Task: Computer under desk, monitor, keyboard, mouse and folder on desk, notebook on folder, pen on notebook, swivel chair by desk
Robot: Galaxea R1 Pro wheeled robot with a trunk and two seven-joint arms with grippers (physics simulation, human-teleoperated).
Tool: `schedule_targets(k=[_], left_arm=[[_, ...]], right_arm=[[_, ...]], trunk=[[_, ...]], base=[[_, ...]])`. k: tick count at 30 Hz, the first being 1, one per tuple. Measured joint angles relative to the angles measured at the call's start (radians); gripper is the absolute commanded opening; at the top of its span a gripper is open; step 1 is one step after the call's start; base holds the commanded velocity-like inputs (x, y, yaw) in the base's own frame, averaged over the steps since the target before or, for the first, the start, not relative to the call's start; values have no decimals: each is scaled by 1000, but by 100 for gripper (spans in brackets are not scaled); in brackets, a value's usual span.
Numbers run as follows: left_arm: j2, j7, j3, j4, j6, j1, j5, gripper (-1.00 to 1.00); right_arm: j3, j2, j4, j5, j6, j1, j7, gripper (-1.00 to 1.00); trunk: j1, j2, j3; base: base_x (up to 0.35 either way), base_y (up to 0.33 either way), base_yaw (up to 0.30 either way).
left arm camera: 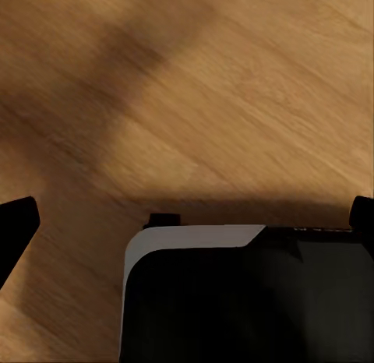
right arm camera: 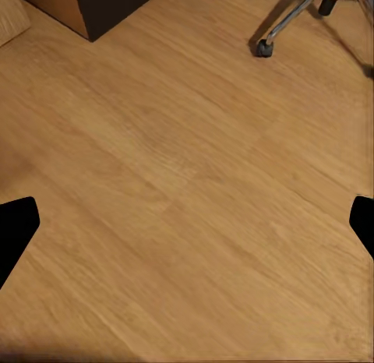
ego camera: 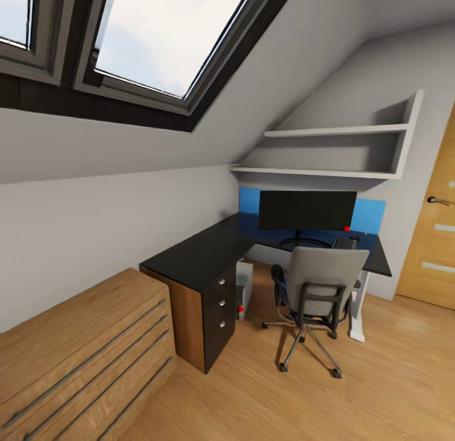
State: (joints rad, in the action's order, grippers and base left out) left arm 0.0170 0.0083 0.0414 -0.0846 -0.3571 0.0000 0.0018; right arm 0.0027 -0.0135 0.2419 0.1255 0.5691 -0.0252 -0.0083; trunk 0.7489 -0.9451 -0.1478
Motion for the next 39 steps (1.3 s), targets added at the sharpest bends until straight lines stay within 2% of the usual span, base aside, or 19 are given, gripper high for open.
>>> schedule_targets(k=[5,39], left_arm=[[2,0,0,25,0,0,0,100],[2,0,0,28,0,0,0,100]], right_arm=[[0,0,-6,0,0,0,0,100],[-1,1,-5,-1,-1,0,-1,100]], trunk=[[0,0,4],[0,0,19]], base=[[0,0,-261],[0,0,-278]])
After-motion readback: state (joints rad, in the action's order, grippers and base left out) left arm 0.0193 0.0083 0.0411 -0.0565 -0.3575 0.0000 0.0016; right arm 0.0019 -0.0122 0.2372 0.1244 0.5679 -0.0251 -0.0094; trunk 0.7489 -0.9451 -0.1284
